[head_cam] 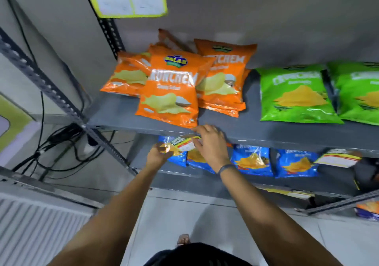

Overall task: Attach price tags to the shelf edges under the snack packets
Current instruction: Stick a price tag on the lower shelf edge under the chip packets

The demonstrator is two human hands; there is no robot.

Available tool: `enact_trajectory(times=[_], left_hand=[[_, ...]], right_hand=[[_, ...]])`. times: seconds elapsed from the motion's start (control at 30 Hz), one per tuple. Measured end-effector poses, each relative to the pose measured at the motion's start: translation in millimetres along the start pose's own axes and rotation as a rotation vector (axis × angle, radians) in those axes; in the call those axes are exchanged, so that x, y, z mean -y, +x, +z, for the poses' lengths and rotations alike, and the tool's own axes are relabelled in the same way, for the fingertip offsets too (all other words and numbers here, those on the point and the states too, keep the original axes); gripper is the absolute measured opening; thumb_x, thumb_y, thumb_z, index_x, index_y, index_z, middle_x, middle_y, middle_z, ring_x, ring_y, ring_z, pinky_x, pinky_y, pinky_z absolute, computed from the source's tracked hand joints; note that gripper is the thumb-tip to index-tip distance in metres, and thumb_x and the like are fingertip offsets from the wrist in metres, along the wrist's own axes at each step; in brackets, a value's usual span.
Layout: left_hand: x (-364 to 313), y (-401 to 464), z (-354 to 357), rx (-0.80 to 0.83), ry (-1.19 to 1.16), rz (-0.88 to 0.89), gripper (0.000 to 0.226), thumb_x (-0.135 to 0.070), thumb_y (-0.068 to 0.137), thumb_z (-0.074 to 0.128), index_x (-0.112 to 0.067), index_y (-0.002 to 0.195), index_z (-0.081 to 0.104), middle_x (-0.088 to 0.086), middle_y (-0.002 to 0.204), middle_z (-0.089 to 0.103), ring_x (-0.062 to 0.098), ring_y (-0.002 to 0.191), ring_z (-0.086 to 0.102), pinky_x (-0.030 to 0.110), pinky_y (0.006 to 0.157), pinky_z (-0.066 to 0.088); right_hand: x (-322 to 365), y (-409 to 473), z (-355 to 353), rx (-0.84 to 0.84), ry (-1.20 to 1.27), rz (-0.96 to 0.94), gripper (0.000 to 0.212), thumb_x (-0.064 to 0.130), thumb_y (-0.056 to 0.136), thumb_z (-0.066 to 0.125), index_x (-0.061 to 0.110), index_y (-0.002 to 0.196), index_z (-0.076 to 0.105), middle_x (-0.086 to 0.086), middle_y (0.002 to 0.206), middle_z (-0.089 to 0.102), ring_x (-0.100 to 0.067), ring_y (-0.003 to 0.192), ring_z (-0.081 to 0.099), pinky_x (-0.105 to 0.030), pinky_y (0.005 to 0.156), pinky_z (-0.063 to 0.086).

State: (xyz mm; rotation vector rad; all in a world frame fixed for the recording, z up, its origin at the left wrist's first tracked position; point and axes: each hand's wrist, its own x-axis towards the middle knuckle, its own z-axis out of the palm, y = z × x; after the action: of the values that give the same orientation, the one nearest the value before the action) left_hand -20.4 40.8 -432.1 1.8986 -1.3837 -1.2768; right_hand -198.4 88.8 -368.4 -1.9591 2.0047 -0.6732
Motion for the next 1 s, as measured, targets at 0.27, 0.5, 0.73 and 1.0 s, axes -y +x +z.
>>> enact_trajectory(times=[0.27,0.5,0.73,1.0], left_hand=[[-28,11,-13,0.166,0.307,0.259,0.043,-0.024,0.086,0.064,-0.019,0.049,0.042,0.006,0.053,0.050,0.019,0.054,0.043,0.027,0.056,0.032],[-52,5,-61,0.109,0.558,0.466,0.027,-0.036,0.086,0.062,-0.014,0.072,0.055,0.003,0.073,0.058,0.028,0.072,0.056,0.034,0.061,0.040],[-44,7,-56,0.016,1.087,0.677,0.037,-0.048,0.088,0.053,-0.013,0.078,0.063,0.011,0.087,0.071,0.032,0.084,0.065,0.029,0.060,0.038],[-48,21,-42,-0.024,1.206,0.689,0.037,-0.046,0.091,0.049,-0.013,0.090,0.067,0.011,0.092,0.072,0.032,0.083,0.068,0.028,0.060,0.039]], right_hand=[[22,20,5,-0.015,0.040,0.116,0.008,0.019,0.084,0.063,0.021,0.081,0.070,-0.003,0.089,0.073,-0.025,0.091,0.063,-0.037,0.080,0.048],[25,36,-4,0.157,0.166,0.282,0.007,0.025,0.081,0.069,0.022,0.076,0.070,0.003,0.084,0.074,-0.015,0.082,0.066,-0.020,0.063,0.043],[31,12,15,0.113,-0.276,0.112,0.022,0.038,0.083,0.066,0.017,0.080,0.068,-0.004,0.087,0.072,-0.024,0.092,0.061,-0.038,0.088,0.046],[37,21,21,0.072,-0.431,0.123,0.022,0.031,0.088,0.061,0.011,0.081,0.067,-0.010,0.080,0.071,-0.030,0.081,0.064,-0.034,0.075,0.047]])
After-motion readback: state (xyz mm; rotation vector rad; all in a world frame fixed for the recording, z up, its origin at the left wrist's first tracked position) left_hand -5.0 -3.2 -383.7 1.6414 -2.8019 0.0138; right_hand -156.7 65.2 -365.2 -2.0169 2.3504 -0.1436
